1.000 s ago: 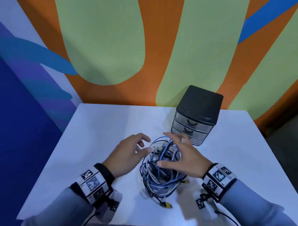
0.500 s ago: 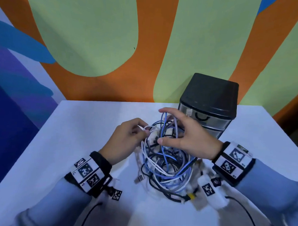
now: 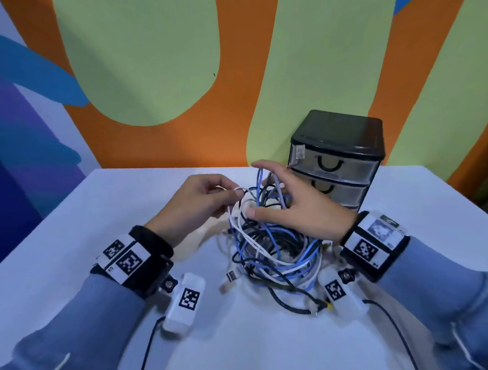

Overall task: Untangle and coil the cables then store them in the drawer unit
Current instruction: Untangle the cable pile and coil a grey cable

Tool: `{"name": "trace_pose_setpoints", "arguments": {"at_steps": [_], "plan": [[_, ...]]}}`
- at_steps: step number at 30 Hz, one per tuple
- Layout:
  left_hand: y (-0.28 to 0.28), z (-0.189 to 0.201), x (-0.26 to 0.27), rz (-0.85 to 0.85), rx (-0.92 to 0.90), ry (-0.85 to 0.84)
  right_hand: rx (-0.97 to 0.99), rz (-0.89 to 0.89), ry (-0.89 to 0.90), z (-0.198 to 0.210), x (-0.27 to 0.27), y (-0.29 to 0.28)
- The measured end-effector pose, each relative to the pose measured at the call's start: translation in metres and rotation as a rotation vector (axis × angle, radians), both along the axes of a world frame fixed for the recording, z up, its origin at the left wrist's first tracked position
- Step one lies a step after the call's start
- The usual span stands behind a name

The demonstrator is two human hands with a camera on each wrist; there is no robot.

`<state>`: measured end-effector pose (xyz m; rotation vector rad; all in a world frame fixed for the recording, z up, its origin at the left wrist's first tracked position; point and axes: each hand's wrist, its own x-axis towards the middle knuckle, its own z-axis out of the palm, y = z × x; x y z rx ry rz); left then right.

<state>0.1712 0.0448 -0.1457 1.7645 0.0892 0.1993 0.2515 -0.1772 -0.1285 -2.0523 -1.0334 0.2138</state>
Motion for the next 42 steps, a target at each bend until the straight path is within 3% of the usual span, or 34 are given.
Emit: {"name": "trace_pose_setpoints", "arguments": {"at_steps": [3, 11, 20, 29, 37, 42], "plan": [[0.004, 0.003, -0.008, 0.001, 0.015, -0.056, -0.019, -0.018, -0.015, 0.002, -0.008, 0.004], [0.040, 0.007, -0.025, -0.019, 0.152, 0.024, -0.024, -0.085, 0.014, 0.001, -0.017, 0.008], [0.018, 0.005, -0.018, 0.036, 0.141, -0.091, 0.401, -0.153, 0.082, -0.018, -0.012, 0.014], [0.019, 0.004, -0.019, 0.064, 0.091, 0.047, 0.698, -0.210, -0.014, -0.028, -0.011, 0.018], [0.027, 0.013, -0.021, 0.164, 0.010, -0.114, 0.739, -0.210, 0.041, -0.027, -0.013, 0.019], [0.019, 0.014, -0.022, 0.142, -0.049, -0.126, 0.734, -0.163, 0.060, -0.022, -0.020, 0.019]]}}
